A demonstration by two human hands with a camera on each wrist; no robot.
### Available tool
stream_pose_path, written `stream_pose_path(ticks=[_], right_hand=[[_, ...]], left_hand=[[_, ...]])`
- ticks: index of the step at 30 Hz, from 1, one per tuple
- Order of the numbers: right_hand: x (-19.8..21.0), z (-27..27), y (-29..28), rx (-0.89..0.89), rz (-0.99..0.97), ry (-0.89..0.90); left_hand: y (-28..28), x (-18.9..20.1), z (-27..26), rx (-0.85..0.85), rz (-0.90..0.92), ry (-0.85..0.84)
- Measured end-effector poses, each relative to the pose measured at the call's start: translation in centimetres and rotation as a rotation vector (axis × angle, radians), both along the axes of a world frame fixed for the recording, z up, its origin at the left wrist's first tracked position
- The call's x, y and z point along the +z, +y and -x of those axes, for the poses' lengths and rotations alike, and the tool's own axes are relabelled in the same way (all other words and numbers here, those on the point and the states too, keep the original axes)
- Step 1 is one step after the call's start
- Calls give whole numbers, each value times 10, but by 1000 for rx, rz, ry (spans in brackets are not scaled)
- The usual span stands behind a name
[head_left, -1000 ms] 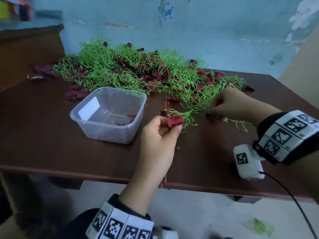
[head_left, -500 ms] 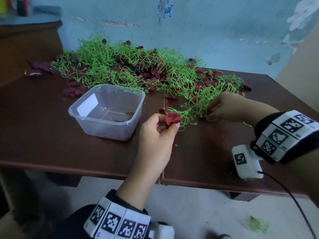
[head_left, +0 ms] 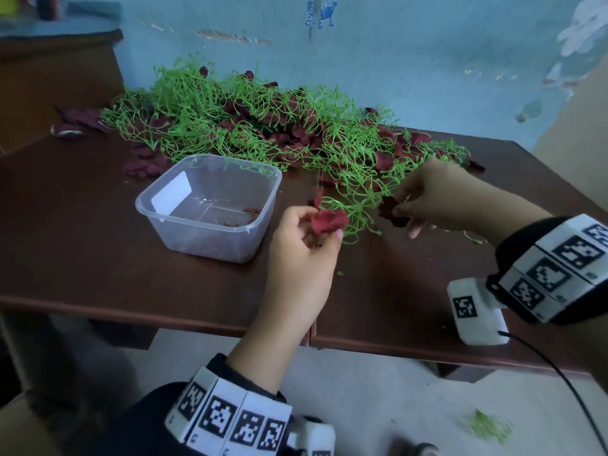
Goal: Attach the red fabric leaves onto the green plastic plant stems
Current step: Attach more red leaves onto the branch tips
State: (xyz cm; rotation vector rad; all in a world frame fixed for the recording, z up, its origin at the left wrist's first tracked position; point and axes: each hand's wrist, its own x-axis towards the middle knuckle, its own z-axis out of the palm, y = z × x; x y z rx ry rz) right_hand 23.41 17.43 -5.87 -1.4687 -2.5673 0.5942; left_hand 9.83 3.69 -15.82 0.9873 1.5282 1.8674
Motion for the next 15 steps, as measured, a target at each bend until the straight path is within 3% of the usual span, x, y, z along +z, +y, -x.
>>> stream_pose_path(ticks=[5, 10, 15], right_hand=[[10, -5, -31, 26, 113, 312], [11, -16, -72, 87, -89, 289], [-9, -25, -96, -3, -90, 463]], left_hand=[[-1, 2, -1, 6, 7, 17], [-2, -2, 1, 31, 22, 83], [-5, -3, 1, 37, 2, 138]])
